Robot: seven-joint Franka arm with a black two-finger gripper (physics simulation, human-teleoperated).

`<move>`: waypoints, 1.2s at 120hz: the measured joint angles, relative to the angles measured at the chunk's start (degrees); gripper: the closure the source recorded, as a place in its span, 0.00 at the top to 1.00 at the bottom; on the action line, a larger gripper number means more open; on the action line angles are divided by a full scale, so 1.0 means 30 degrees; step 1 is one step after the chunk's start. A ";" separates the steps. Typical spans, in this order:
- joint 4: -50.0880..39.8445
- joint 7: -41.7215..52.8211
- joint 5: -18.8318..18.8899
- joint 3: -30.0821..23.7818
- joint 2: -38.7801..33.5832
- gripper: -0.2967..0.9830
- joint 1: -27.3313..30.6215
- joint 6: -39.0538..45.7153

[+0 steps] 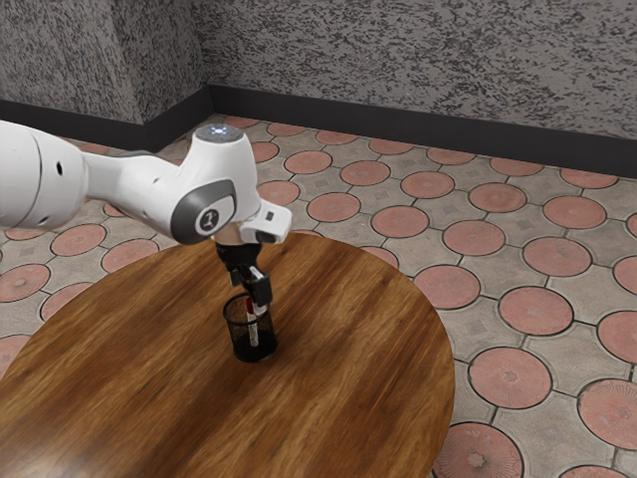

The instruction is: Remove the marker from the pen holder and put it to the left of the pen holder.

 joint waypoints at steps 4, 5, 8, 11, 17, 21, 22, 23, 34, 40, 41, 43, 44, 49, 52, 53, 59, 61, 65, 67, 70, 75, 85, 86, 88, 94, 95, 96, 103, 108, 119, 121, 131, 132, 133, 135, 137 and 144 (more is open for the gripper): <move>-0.0055 0.0046 0.0000 0.0000 0.0005 0.72 -0.0016 -0.0071; -0.0066 0.0057 0.0000 0.0000 0.0008 0.72 -0.0017 -0.0087; -0.0091 0.0089 0.0000 0.0000 0.0014 0.71 -0.0014 -0.0131; -0.0107 0.0120 0.0000 0.0000 0.0018 0.70 -0.0001 -0.0170; -0.0103 0.0179 0.0002 0.0000 0.0022 0.68 -0.0010 -0.0226; -0.0090 0.0217 0.0008 0.0000 0.0023 0.67 -0.0047 -0.0251; -0.0087 0.0225 0.0007 0.0000 0.0023 0.67 -0.0055 -0.0257; -0.0085 0.0234 0.0009 0.0000 0.0024 0.66 -0.0061 -0.0264; -0.0076 0.0325 0.0019 0.0000 0.0083 0.64 -0.0078 -0.0307; -0.0062 0.0369 0.0022 -0.0002 0.0119 0.62 -0.0096 -0.0322; -0.0055 0.0376 0.0023 -0.0006 0.0122 0.62 -0.0097 -0.0325; -0.0045 0.0390 0.0023 -0.0008 0.0124 0.62 -0.0106 -0.0328; -0.0041 0.0397 0.0024 -0.0007 0.0126 0.61 -0.0112 -0.0330; -0.0027 0.0429 0.0025 -0.0007 0.0127 0.60 -0.0132 -0.0340; -0.0023 0.0446 0.0025 -0.0012 0.0121 0.59 -0.0148 -0.0345; -0.0022 0.0452 0.0026 -0.0014 0.0120 0.58 -0.0153 -0.0346; -0.0018 0.0484 0.0026 -0.0024 0.0131 0.55 -0.0188 -0.0354; -0.0017 0.0495 0.0026 -0.0025 0.0134 0.54 -0.0195 -0.0355; -0.0016 0.0514 0.0026 -0.0027 0.0142 0.51 -0.0200 -0.0353; -0.0016 0.0524 0.0026 -0.0028 0.0150 0.50 -0.0196 -0.0351; -0.0016 0.0538 0.0026 -0.0028 0.0158 0.48 -0.0188 -0.0348; -0.0016 0.0559 0.0026 -0.0029 0.0165 0.45 -0.0180 -0.0342; -0.0015 0.0597 0.0025 -0.0029 0.0174 0.39 -0.0176 -0.0317; -0.0015 0.0600 0.0025 -0.0029 0.0177 0.39 -0.0175 -0.0315; -0.0016 0.0607 0.0025 -0.0029 0.0184 0.38 -0.0175 -0.0310; -0.0016 0.0625 0.0025 -0.0029 0.0176 0.34 -0.0175 -0.0294; -0.0016 0.0628 0.0025 -0.0029 0.0175 0.34 -0.0175 -0.0291; -0.0016 0.0631 0.0025 -0.0029 0.0175 0.33 -0.0175 -0.0289; -0.0016 0.0650 0.0025 -0.0029 0.0184 0.30 -0.0157 -0.0276; -0.0016 0.0662 0.0025 -0.0029 0.0185 0.28 -0.0149 -0.0268; -0.0016 0.0679 0.0028 -0.0029 0.0163 0.24 -0.0145 -0.0260; -0.0016 0.0675 0.0036 -0.0029 0.0153 0.23 -0.0146 -0.0258; -0.0012 0.0617 0.0119 -0.0011 0.0089 0.21 -0.0151 -0.0233; -0.0008 0.0609 0.0129 -0.0009 0.0079 0.21 -0.0151 -0.0230; -0.0005 0.0600 0.0139 -0.0007 0.0067 0.21 -0.0150 -0.0228; -0.0001 0.0583 0.0158 -0.0004 0.0044 0.21 -0.0149 -0.0226; 0.0002 0.0565 0.0179 -0.0002 -0.0001 0.20 -0.0148 -0.0225; 0.0009 0.0496 0.0249 0.0002 -0.0269 0.20 -0.0127 -0.0225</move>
